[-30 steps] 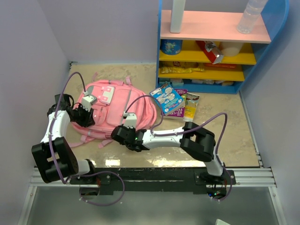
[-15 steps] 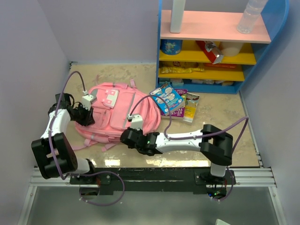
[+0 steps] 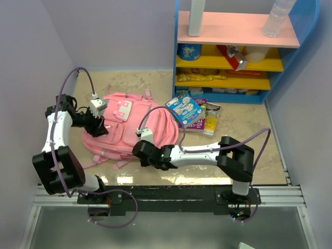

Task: Pack the student bag
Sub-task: Zip the student bag at the center of the board.

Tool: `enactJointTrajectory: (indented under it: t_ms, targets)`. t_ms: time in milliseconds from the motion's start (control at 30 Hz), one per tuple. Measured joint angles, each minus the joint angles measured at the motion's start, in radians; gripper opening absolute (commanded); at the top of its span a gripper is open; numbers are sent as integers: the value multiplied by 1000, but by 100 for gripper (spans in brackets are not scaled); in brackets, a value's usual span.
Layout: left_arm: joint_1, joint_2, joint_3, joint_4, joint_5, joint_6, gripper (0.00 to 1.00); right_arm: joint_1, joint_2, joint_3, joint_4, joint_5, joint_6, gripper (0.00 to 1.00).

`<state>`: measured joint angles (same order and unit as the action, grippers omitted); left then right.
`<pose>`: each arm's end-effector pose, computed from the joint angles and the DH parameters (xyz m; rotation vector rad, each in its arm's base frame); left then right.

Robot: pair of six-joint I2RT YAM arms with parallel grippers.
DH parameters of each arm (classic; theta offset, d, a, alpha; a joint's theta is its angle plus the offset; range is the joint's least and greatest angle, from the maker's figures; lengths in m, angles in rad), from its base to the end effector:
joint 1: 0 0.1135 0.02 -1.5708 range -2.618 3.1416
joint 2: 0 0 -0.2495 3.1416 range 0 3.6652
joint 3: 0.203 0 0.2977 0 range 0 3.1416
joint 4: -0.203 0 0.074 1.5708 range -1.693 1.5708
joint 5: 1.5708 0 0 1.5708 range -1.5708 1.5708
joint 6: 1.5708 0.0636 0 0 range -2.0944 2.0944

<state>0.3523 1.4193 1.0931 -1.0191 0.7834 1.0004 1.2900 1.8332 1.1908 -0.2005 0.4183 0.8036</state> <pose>0.3012 0.0629 0.2075 0.8762 2.2539 -0.6069 0.1473 0.4176 0.1292 -0.3858 2.3531 0.5315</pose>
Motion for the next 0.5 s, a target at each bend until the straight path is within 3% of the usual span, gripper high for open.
enactJointTrajectory:
  t_ms: [67,167,333,500]
  targets:
    - [-9,-47,8,-84,53,116,87,-20,40,33,16,-57,-1,0]
    - [-54,-147,-54,-163,89,275,91,-46,69,54,34,-133,-2,0]
    - [-198,-221,-185,-259,150,477,93,-68,77,78,48,-203,-4,0]
    - [-249,-219,-264,-180,171,523,94,-80,77,77,59,-232,-1,0]
